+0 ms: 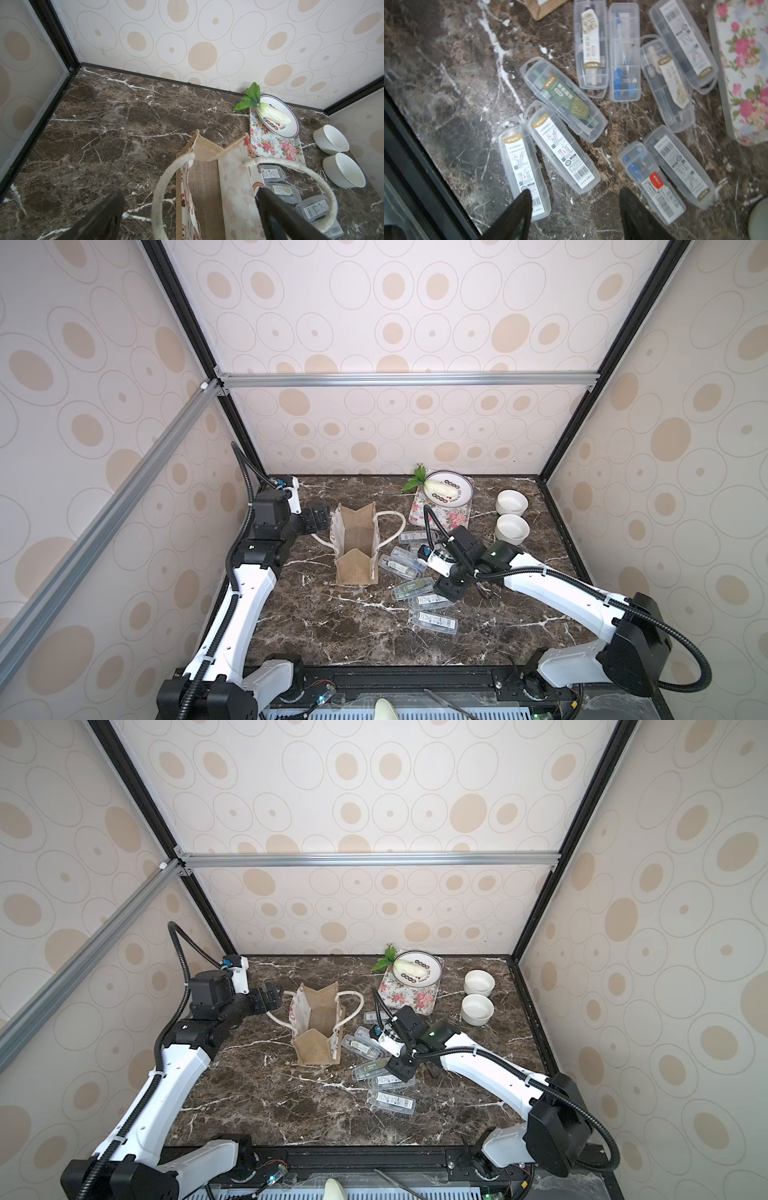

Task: Put the compass set into the canvas bag
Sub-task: Pick up the compass set at the center of the board.

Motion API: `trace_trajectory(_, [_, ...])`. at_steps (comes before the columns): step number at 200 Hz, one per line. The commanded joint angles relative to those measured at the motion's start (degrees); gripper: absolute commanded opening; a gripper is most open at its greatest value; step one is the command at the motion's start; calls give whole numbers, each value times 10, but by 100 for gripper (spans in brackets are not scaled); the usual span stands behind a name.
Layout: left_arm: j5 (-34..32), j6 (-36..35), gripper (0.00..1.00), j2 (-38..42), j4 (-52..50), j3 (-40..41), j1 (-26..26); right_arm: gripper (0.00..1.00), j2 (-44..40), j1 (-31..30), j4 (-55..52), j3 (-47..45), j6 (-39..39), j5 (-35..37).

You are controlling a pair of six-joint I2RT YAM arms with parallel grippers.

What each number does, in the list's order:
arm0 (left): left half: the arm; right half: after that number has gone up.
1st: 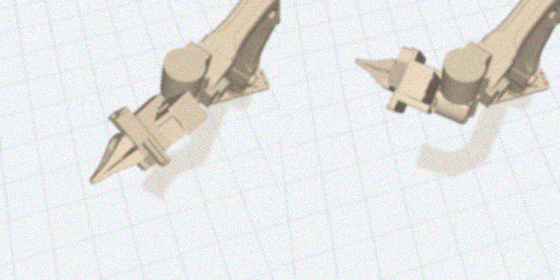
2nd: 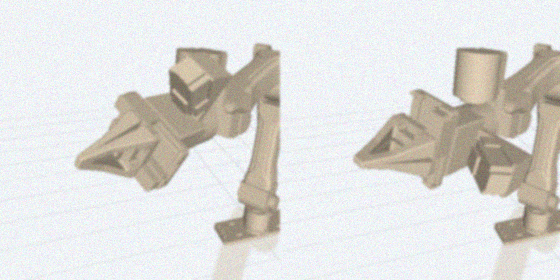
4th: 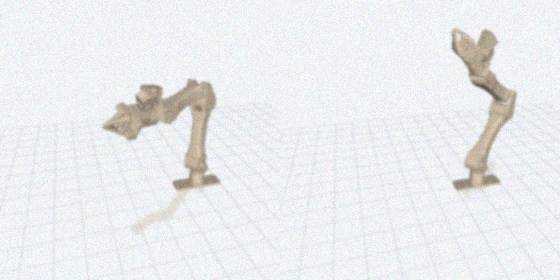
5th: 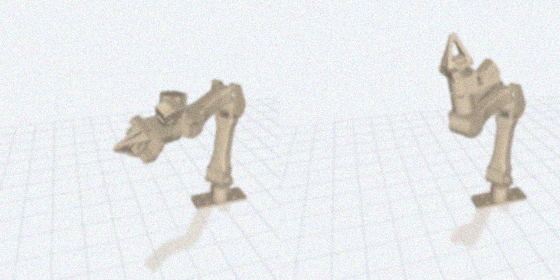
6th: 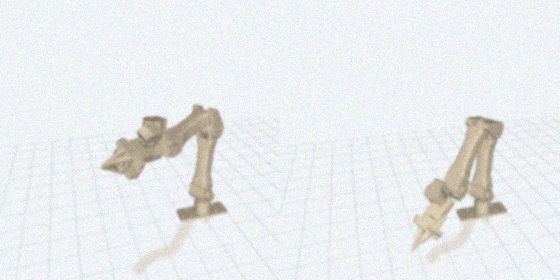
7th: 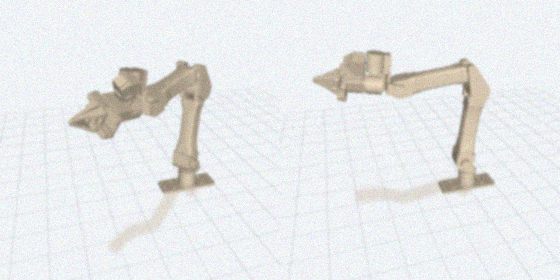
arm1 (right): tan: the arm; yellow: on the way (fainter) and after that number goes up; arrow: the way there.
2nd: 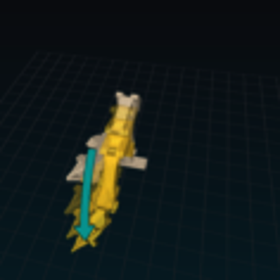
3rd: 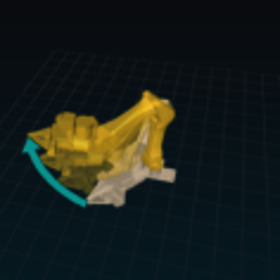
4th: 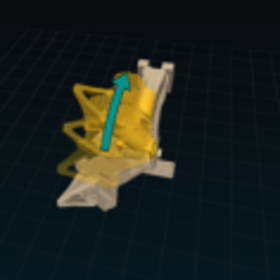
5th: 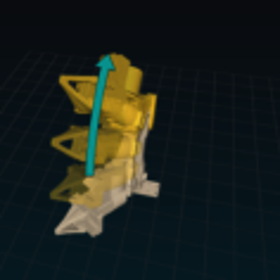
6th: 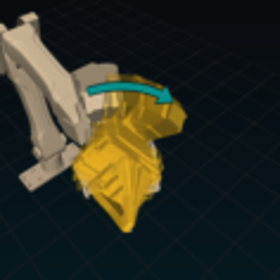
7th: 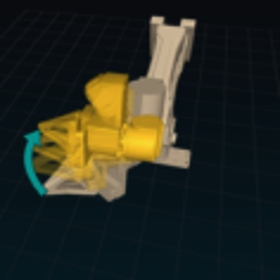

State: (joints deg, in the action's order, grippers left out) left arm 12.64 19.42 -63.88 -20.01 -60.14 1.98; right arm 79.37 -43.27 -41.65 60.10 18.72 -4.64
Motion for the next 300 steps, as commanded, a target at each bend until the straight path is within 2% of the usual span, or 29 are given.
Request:
trace_trajectory(1, [27,19,100,-9,-17,-30,-1,62,24,-13,-34,-4,91,-49])
trace_trajectory(28, [28,28,100,-10,-12,-39,-1,53,50,-20,-56,-1,102,-64])
trace_trajectory(158, [27,32,100,-17,-37,-58,-1,57,70,-41,-31,-69,102,-77])
trace_trajectory(230, [17,20,100,-12,-56,-56,-1,57,105,-43,-10,-77,99,-82])
trace_trajectory(300, [15,23,100,-10,-65,-56,-1,63,133,-45,6,-80,99,-63])
